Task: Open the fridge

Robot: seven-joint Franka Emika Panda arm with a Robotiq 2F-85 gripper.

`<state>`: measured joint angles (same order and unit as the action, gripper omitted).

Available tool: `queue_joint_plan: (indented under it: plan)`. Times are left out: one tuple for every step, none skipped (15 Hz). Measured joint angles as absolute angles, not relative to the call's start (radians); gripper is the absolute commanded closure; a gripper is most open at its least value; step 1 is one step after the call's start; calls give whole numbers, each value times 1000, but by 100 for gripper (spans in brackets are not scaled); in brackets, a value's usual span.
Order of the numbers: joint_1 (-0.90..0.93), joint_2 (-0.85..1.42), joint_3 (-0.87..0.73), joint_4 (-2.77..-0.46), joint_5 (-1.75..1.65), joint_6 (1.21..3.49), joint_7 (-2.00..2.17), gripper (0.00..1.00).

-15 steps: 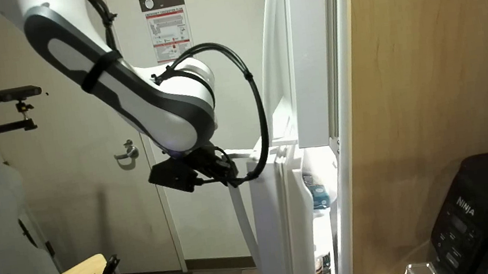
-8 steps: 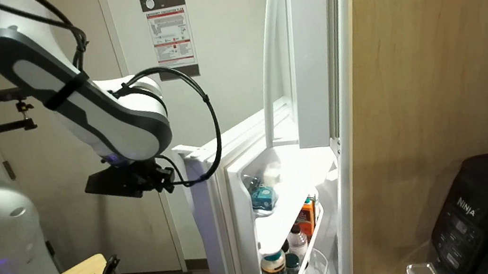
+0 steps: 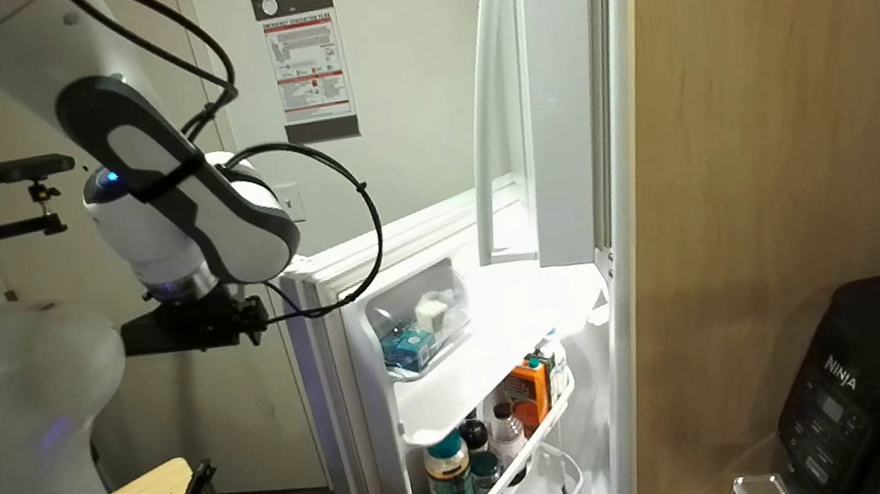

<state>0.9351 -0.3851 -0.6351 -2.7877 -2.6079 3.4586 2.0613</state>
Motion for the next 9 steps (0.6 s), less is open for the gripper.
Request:
queue_joint_plan:
  plan:
    - [1022,-384,-691,-2787,-2608,3458,2043,0]
    - [1106,-384,-745,-2786,-2608,3458,2030,0]
    - [1191,-384,-801,-2784,-2607,3458,2020,0]
    - [1268,-385,-853,-2781,-2607,3457,2011,0]
    - [1326,-385,-893,-2778,-2607,3457,2008,0]
    - [1349,-385,-908,-2776,-2607,3455,2008,0]
    - [1331,-381,-897,-2775,-2607,3453,2008,0]
    - [1280,-375,-865,-2774,-2607,3451,2008,0]
    - [1205,-366,-827,-2770,-2607,3452,2006,0]
